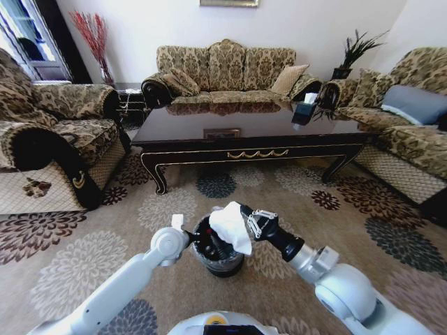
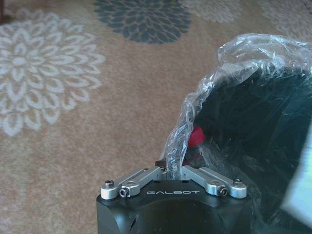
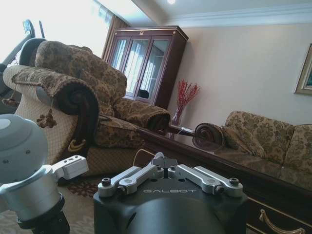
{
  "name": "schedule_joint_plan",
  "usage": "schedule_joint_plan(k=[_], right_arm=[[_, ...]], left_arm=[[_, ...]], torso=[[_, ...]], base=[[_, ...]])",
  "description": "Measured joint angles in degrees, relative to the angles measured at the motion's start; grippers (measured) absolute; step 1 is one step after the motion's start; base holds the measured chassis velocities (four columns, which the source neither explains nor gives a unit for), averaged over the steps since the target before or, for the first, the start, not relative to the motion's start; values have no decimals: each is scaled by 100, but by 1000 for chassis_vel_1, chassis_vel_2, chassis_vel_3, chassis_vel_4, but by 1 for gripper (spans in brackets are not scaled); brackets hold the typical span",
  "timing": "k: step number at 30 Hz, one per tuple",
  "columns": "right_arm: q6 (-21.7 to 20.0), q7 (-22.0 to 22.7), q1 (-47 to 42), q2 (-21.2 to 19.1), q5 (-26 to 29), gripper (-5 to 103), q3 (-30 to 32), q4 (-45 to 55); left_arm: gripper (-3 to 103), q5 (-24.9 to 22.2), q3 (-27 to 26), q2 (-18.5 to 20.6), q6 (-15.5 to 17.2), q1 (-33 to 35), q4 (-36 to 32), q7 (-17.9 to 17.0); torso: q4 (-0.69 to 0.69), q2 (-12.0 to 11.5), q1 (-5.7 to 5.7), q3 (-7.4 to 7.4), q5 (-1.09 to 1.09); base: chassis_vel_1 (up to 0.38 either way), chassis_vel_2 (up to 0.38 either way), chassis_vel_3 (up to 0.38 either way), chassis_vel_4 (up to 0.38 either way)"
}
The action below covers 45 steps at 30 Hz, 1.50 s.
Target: Move to the front of the table and pick up the trash from the floor, then place it into the trash bin.
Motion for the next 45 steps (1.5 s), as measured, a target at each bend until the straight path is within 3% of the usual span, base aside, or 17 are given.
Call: schedule_joint_plan(k=[12, 16, 21, 24, 26, 28, 34, 36, 39, 45], right_arm=[[140, -196, 2, -27, -598, -1, -44, -297], [347, -399, -223, -4, -1182, 19, -31, -342], [477, -423, -242, 26, -1490, 30, -25, -461], [537, -407, -191, 66, -1798, 46, -19, -533], [587, -407, -167, 81, -1917, 46, -12, -562], [648, -395, -162, 128, -2051, 57, -6, -610], [647, -297, -302, 259, -1996, 84, 2, -596], [642, -275, -319, 269, -1954, 84, 14, -588], [616, -179, -352, 288, -1715, 98, 87, -562], [506, 15, -414, 353, -1284, 100, 133, -550]], left_arm=[[0, 16, -40, -28, 0, 234, -95, -15], [0, 73, -173, -86, 0, 425, -124, -16], [0, 88, -239, -87, 0, 511, -165, -16], [0, 92, -296, -77, 0, 580, -204, -17], [0, 92, -330, -64, 0, 611, -218, -16], [0, 96, -400, -21, 0, 667, -236, -14], [0, 98, -599, 57, 0, 763, -237, 10], [0, 95, -652, 72, 0, 782, -231, 15], [0, 99, -886, 193, 0, 896, -211, 68], [0, 86, -1255, 478, 0, 1112, -121, 157]], torso=[[2, 0, 0, 0, -1], [1, 0, 0, -1, -1], [2, 0, 0, -1, 0], [1, 0, 0, 0, -1], [1, 0, 0, 0, -1], [2, 0, 0, 0, 0], [1, 0, 0, -1, -1], [1, 0, 0, -1, -1], [1, 0, 0, -1, -2], [2, 0, 0, -1, -1]], base=[[0, 0, 0, 0], [0, 0, 0, 0], [0, 0, 0, 0], [0, 0, 0, 0], [0, 0, 0, 0], [0, 0, 0, 0], [0, 0, 0, 0], [0, 0, 0, 0], [0, 0, 0, 0], [0, 0, 0, 0]])
